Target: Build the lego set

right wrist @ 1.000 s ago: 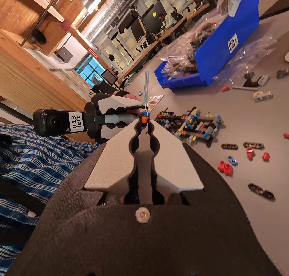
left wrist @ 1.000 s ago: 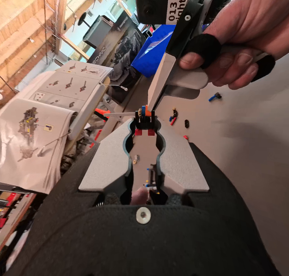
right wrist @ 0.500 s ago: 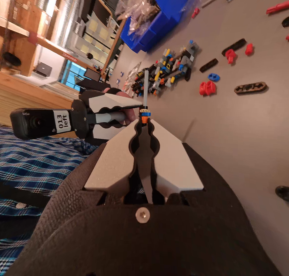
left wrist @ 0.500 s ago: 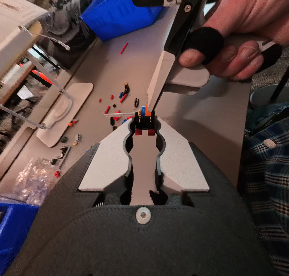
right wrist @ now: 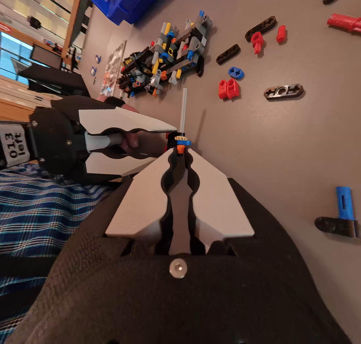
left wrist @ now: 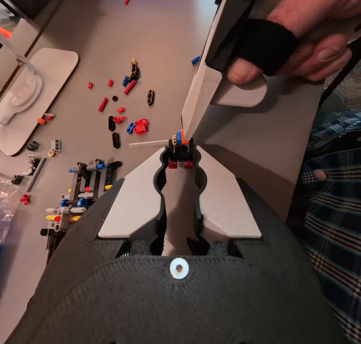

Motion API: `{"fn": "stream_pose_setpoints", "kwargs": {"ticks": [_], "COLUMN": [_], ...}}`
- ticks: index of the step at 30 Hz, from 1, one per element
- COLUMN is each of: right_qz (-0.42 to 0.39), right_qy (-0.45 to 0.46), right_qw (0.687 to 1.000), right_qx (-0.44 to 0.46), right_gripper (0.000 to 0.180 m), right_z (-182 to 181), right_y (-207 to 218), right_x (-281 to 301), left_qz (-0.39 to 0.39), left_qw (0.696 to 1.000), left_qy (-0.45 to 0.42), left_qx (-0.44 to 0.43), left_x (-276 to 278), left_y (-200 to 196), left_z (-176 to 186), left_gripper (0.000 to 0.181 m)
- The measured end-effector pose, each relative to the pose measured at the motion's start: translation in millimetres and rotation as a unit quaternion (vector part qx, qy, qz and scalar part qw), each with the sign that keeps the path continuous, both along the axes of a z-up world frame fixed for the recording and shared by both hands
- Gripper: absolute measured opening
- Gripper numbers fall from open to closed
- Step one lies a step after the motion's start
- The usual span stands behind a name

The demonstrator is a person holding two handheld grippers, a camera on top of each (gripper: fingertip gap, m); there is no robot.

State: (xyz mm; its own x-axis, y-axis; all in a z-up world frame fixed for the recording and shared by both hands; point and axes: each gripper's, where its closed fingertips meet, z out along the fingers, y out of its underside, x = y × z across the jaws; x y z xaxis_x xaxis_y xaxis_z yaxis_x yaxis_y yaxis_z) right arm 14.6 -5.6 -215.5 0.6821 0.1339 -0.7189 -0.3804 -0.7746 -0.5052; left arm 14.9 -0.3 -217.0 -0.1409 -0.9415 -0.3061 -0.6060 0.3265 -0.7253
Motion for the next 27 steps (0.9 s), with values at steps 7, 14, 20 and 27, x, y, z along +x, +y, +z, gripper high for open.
{"fn": "stream_pose_setpoints", "kwargs": {"ticks": [7, 14, 20, 27], "right_qz": [-0.002, -0.003, -0.006, 0.002], "right_qy": [-0.051, -0.065, -0.076, -0.099], "right_qw": [0.999, 0.998, 0.997, 0.995], "right_qx": [-0.012, -0.009, -0.006, 0.003], "right_gripper": [0.004, 0.004, 0.004, 0.004], "right_z": [-8.9, -9.6, -9.6, -9.6], "right_y": [0.2, 0.4, 1.3, 1.5], "right_x": [0.4, -0.3, -0.4, -2.9], "left_qz": [0.006, -0.004, -0.006, -0.013], "left_qw": [0.999, 0.998, 0.998, 1.000], "left_qy": [0.022, 0.002, 0.002, 0.024], "left_qx": [-0.026, -0.059, -0.064, -0.012], "left_x": [-0.5, -3.6, -8.2, -5.2], "left_y": [-1.2, -5.7, 2.3, 21.8], "left_z": [-8.1, -0.5, 1.7, 0.1], "left_gripper": [0.023, 0.039, 0.060, 0.096]}}
